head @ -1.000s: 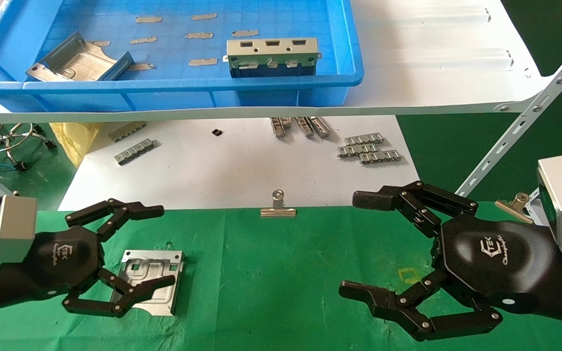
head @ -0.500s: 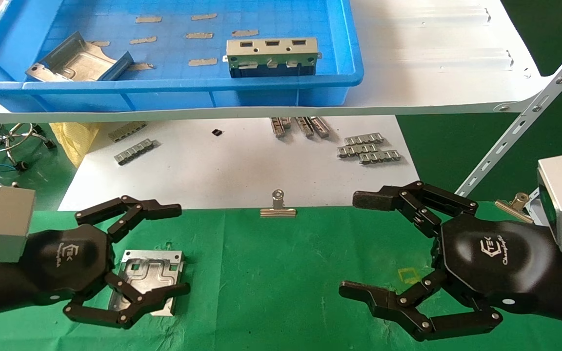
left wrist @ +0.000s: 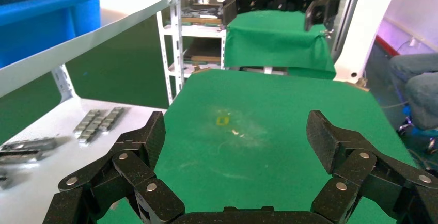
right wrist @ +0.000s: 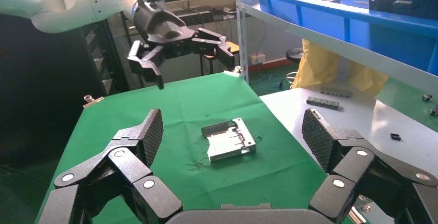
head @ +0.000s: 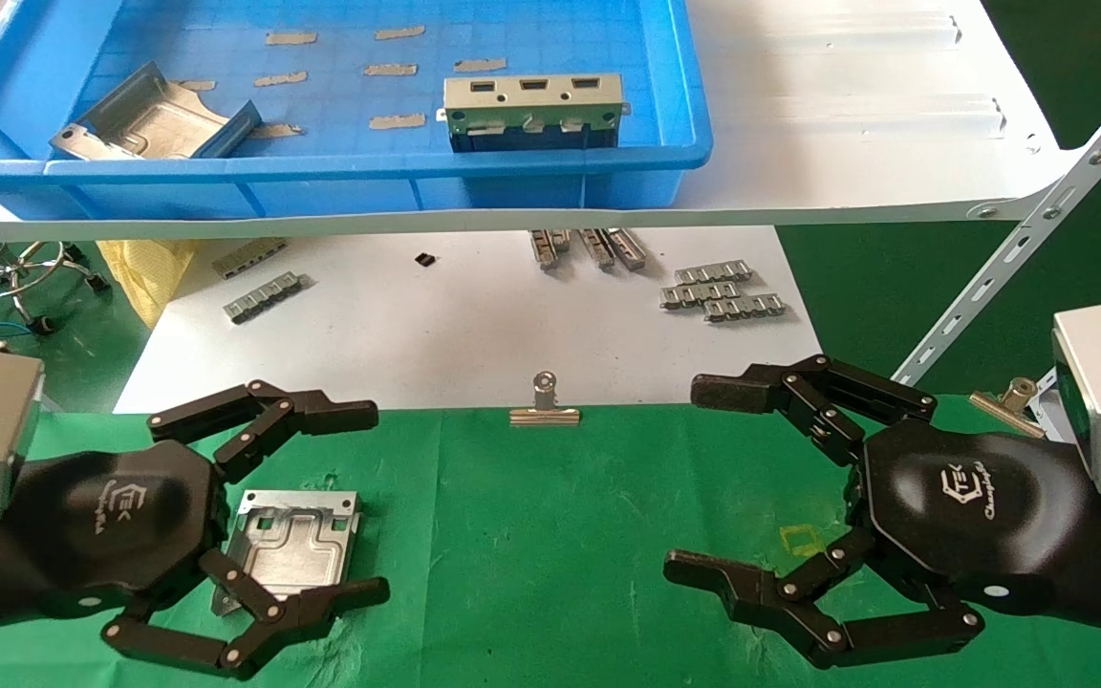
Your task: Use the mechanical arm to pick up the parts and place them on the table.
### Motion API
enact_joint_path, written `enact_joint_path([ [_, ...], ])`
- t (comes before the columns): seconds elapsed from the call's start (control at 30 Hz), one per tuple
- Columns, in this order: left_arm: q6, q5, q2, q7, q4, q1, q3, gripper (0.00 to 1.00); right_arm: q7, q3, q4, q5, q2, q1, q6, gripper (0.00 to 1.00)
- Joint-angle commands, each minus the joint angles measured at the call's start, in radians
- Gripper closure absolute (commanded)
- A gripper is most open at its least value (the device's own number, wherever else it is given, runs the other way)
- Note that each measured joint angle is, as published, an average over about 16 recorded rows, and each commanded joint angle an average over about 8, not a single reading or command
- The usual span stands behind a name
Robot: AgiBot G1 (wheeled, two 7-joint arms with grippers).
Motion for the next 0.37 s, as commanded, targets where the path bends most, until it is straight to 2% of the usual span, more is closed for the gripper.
enact_joint_path([
  [0.03, 0.003, 0.006, 0.002, -0.023, -0.019, 0.008, -0.022, 0.00, 0.000, 0.000, 0.000, 0.000, 0.000, 0.000, 0.000, 0.00],
  [0.37, 0.016, 0.030, 0.008, -0.118, -0.097, 0.041, -0.113, 0.00, 0.000, 0.000, 0.000, 0.000, 0.000, 0.000, 0.000, 0.00],
])
